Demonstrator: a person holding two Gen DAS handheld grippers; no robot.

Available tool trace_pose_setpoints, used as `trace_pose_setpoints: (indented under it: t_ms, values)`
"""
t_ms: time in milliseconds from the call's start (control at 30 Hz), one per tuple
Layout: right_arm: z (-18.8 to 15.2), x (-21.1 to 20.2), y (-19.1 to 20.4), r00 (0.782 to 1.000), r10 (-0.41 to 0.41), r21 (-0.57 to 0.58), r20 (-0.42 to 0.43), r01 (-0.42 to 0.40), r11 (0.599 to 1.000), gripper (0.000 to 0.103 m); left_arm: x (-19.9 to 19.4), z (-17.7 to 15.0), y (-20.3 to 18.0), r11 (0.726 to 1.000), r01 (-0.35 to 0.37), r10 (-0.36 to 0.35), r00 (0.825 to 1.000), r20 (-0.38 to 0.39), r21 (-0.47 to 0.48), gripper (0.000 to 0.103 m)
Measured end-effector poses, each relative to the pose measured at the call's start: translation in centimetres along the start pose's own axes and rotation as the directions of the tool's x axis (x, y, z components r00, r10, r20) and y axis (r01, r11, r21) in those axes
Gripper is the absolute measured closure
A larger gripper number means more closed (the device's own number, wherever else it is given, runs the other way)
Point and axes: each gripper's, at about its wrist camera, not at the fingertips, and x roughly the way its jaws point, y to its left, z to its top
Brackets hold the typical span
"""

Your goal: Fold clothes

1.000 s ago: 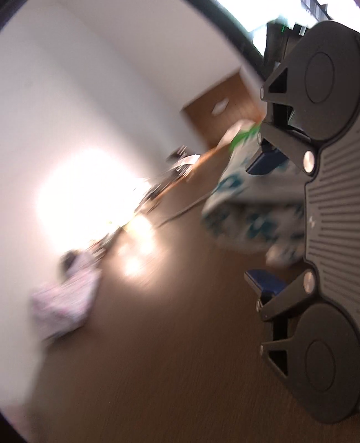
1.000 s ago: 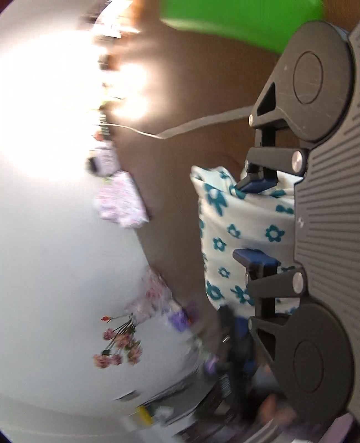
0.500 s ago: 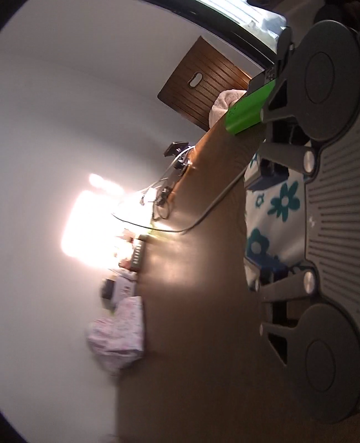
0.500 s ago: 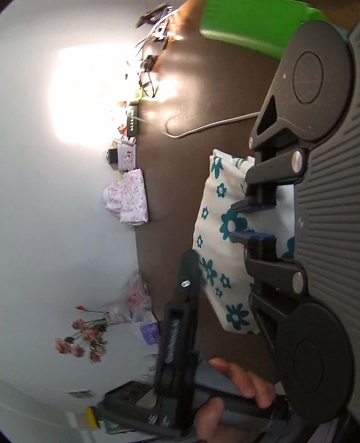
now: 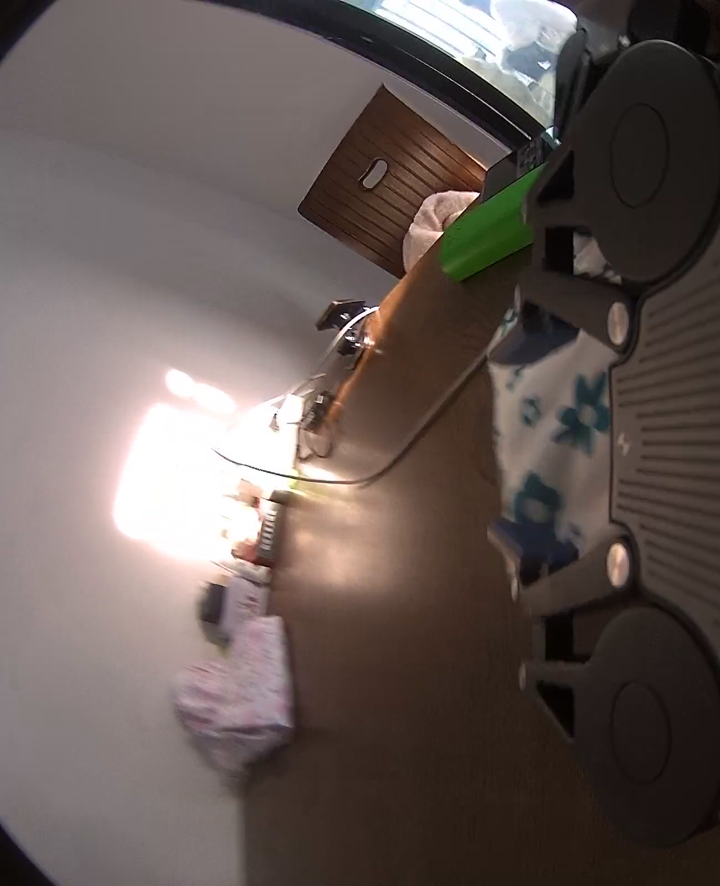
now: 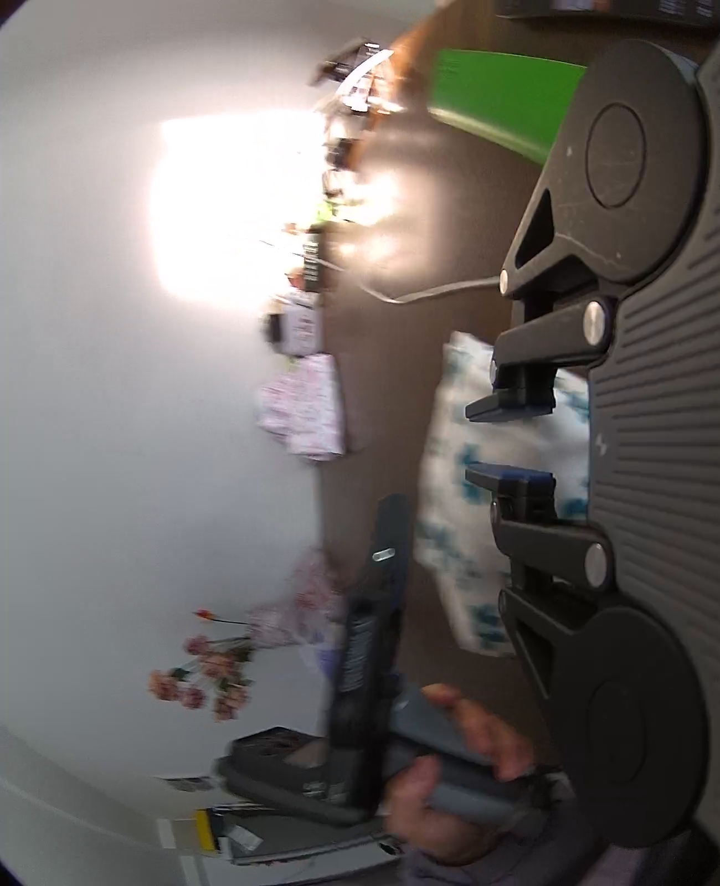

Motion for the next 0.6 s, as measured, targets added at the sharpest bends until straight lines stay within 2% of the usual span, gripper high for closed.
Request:
trace_pose_setpoints:
  t_ms: [67, 133, 200, 267, 300, 400, 500, 567, 600]
  values:
    - [0.8, 1.6, 0.1, 0.999, -0.031, 0.009, -0.008, 0.031, 0.999, 0.086, 0.1, 0.5, -0.4, 1.000, -0.009, 0.008, 1.000, 0.008, 0.016, 0.035]
    - [0.5, 3.4, 0.1, 0.995, -0.067, 0.015, -0.068, 0.068, 0.998, 0.087, 0.3, 1.1, -0.8, 0.999, -0.017, 0.017, 1.000, 0.016, 0.031, 0.045]
    - [-0.5, 4.1, 0.0, 0.989, -0.084, 0.027, -0.121, 0.088, 0.996, 0.089, 0.7, 1.0, -0.7, 0.999, -0.021, 0.021, 1.000, 0.007, 0.025, 0.048]
    - [-1.8, 3.7, 0.1, 0.986, -0.102, 0.020, -0.132, 0.105, 0.994, 0.089, 1.5, 0.3, 0.0, 1.000, -0.022, 0.021, 1.000, -0.020, -0.005, 0.047]
    - [-2.1, 3.5, 0.2, 0.985, -0.109, 0.016, -0.133, 0.112, 0.994, 0.089, 1.7, -0.1, 0.6, 0.999, 0.000, -0.002, 0.999, -0.036, -0.038, 0.047]
    - [-2.5, 3.2, 0.4, 0.984, -0.128, 0.007, -0.125, 0.129, 0.992, 0.089, 1.6, -0.8, 1.0, 0.998, 0.023, -0.025, 0.999, -0.037, -0.057, 0.048]
    - [-2.4, 2.7, -0.2, 0.985, -0.128, 0.023, -0.116, 0.131, 0.991, 0.077, 1.5, -0.3, 1.2, 0.999, 0.030, -0.032, 0.998, -0.046, -0.039, 0.048]
    - [-2.1, 1.7, -1.2, 0.990, -0.104, 0.054, -0.094, 0.109, 0.993, 0.076, 1.1, 0.1, 1.9, 0.998, 0.040, -0.042, 0.998, -0.038, -0.049, 0.050]
    - [-1.8, 1.1, -1.7, 0.993, -0.085, 0.068, -0.077, 0.090, 0.994, 0.075, 0.7, 0.4, 2.0, 0.999, 0.017, -0.018, 1.000, -0.024, -0.034, 0.048]
